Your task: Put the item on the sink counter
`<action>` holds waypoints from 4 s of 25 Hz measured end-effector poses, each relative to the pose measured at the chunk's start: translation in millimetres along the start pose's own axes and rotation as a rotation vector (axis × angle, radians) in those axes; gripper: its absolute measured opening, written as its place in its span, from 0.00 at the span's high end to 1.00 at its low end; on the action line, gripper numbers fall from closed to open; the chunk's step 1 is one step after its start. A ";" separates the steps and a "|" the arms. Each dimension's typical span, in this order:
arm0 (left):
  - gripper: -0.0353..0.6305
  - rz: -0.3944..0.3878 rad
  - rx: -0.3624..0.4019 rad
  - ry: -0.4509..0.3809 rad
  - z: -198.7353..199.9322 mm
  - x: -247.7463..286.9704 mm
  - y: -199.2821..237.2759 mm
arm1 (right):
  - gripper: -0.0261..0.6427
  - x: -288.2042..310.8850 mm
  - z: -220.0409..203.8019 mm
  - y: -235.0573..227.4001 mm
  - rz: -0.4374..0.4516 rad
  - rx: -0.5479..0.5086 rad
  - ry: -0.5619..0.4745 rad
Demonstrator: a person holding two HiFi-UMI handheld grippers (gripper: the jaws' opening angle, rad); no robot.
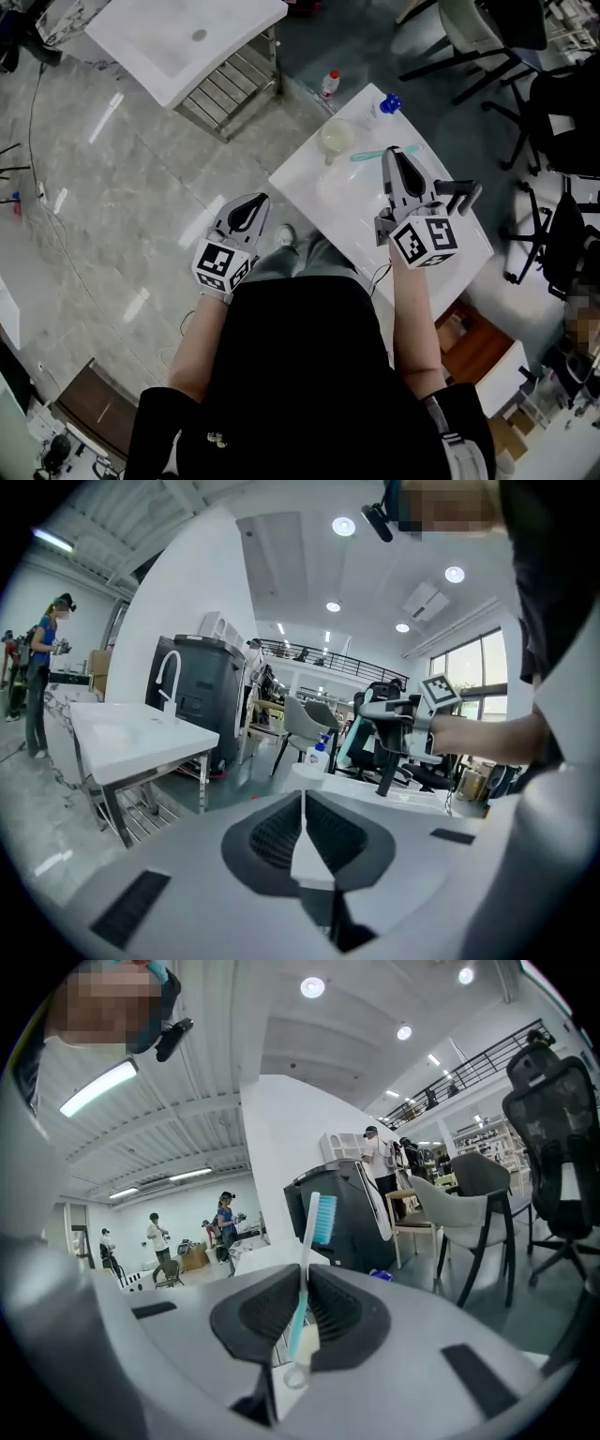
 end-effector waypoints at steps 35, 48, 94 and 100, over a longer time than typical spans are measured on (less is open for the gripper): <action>0.91 0.191 -0.065 0.117 -49.2 -50.1 6.9 | 0.89 91.0 -107.7 -41.9 0.093 0.059 0.260; 0.91 0.203 -0.068 0.120 -50.4 -52.1 7.5 | 0.89 93.0 -109.9 -53.6 0.040 0.051 0.267; 0.91 0.040 0.041 -0.007 9.7 -25.4 -16.2 | 0.84 -3.1 -61.0 1.7 -0.020 0.009 0.149; 0.91 -0.047 0.054 -0.035 30.8 -11.3 -30.7 | 0.86 -40.2 -50.5 22.3 -0.047 -0.002 0.118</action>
Point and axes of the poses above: the fingertips, and each gripper's own axes: x forward along the fingers, y to its left, z out of its top, the point moved 6 cm from there along -x, backward along the fingers, and after that the axes turned 12 degrees about z, right-handed, at the moved point
